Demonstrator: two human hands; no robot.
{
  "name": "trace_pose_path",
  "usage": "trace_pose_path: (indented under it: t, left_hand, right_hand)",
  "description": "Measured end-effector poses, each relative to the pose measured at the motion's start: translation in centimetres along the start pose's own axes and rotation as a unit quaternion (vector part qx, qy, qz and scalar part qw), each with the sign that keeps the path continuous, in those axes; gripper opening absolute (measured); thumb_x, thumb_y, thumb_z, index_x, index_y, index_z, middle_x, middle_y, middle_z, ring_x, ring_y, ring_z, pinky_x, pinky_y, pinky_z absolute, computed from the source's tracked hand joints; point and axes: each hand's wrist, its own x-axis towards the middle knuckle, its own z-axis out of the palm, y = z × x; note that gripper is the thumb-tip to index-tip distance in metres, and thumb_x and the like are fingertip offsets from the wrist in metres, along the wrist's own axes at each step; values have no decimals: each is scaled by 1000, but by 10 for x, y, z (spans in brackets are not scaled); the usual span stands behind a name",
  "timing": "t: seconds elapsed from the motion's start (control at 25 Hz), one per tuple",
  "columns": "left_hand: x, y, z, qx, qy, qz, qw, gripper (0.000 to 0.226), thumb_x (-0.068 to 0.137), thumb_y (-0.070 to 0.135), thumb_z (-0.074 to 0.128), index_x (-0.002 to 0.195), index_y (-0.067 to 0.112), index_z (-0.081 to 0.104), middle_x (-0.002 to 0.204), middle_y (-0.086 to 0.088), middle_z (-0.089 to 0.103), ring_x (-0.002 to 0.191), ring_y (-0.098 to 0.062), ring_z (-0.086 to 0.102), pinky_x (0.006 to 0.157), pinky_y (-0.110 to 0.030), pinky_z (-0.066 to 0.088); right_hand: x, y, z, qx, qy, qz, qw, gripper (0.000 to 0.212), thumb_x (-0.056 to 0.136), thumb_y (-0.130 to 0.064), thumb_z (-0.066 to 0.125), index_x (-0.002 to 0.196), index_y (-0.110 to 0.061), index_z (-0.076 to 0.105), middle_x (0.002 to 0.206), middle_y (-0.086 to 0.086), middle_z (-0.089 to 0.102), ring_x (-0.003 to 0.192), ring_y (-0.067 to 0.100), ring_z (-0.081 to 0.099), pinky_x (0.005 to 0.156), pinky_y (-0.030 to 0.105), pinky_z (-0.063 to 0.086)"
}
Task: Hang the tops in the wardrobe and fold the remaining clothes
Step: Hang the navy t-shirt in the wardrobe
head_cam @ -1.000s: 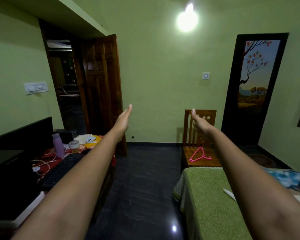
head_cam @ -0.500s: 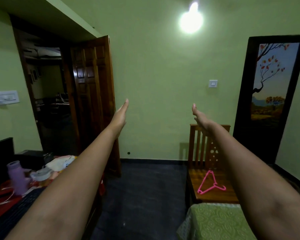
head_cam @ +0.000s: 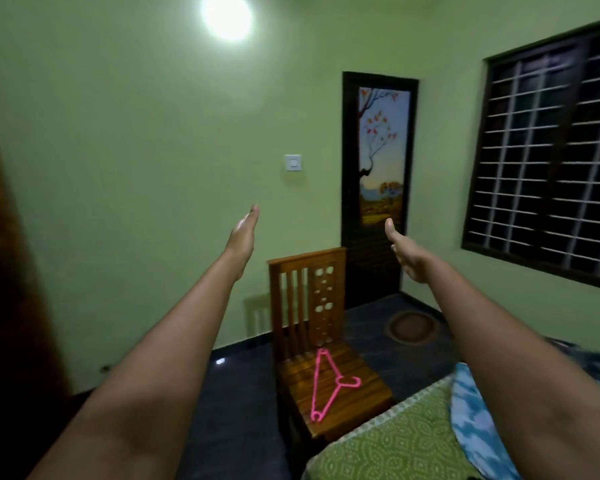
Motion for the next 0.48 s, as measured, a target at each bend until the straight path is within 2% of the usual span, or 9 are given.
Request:
trace_pose_path:
  t: [0.12, 0.24, 0.36, 0.48]
  left_hand:
    - [71, 2, 63, -13, -113, 20, 993, 66, 97, 59, 31, 150, 21, 25, 156, 0, 27, 144, -20, 23, 119, -44, 18]
    - [105, 17, 132, -47, -237, 36, 970, 65, 98, 57, 30, 151, 21, 21, 157, 1, 24, 145, -20, 20, 118, -41, 18]
    - [114, 17, 193, -61, -342, 48, 937, 68, 95, 60, 31, 151, 22, 21, 157, 0, 23, 145, -21, 19, 119, -43, 17]
    - [105, 0, 239, -45, -414, 58, 907, 70, 93, 65, 29, 151, 25, 21, 158, -1, 21, 145, -22, 19, 118, -48, 17]
  right_hand:
    - [7, 11, -51, 12, 128, 40, 991, 78, 92, -68, 18, 153, -21, 7, 160, 4, 5, 148, 20, 4, 118, 41, 5]
    - [-15, 11, -99, 25, 244, 61, 968, 79, 91, -69, 19, 153, -22, 8, 160, 4, 5, 148, 22, 4, 118, 43, 5]
    - [-53, 23, -120, 14, 332, 107, 937, 83, 87, -75, 18, 153, -26, 7, 161, 3, 2, 148, 23, 4, 120, 46, 6]
    - [-89, 36, -129, 5, 384, 146, 912, 82, 86, -76, 16, 152, -29, 8, 161, 1, 0, 148, 24, 2, 119, 47, 5]
